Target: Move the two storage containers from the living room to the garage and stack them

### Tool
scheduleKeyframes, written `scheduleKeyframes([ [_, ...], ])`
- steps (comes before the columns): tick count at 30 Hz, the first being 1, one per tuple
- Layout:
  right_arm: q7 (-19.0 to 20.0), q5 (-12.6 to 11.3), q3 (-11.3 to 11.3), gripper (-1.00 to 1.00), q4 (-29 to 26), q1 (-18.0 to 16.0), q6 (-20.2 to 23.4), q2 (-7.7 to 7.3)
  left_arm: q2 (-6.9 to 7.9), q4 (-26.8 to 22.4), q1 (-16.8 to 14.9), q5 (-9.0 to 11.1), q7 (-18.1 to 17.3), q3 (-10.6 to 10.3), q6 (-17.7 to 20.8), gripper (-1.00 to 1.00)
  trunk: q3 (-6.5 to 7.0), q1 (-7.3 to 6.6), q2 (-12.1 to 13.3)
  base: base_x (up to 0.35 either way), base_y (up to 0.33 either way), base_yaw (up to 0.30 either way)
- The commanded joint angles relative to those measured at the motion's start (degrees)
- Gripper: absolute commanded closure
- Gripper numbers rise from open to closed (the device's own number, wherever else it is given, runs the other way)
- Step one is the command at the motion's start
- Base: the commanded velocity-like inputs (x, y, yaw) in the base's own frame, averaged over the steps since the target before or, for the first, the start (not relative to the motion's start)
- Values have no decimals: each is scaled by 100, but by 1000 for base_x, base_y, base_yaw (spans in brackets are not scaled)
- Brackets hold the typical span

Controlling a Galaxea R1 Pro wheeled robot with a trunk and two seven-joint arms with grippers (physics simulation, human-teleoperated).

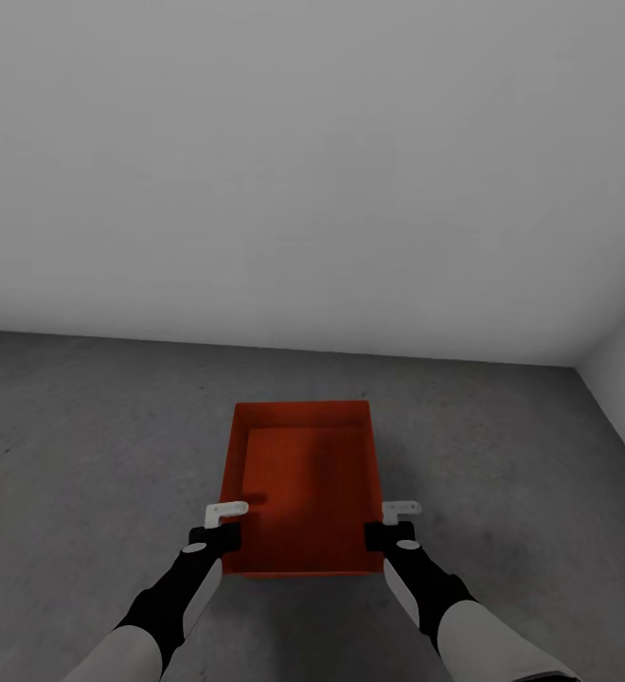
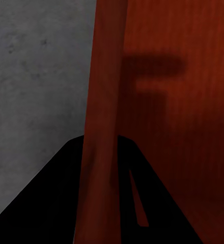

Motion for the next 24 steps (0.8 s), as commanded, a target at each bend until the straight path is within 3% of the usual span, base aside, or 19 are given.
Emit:
scheduleKeyframes([
  [1,-80,22,-136,100,-14,0,45,-1,-43,-24,-1,60,61,-4,18,100,-3,-1,-2,0,0,0],
  [11,-75,28,-131,100,-16,0,52,-1,-35,-16,-1,52,61,-13,-7,100,-3,-1,-2,0,0,0],
  [12,-75,28,-131,-100,-15,0,53,-1,-35,-14,-1,51,56,-13,1,-100,-3,-1,-2,0,0,0],
  [24,-62,40,-121,-100,-22,-4,166,0,-25,-11,-1,51,52,-7,-14,-100,-3,-1,-2,0,0,0],
])
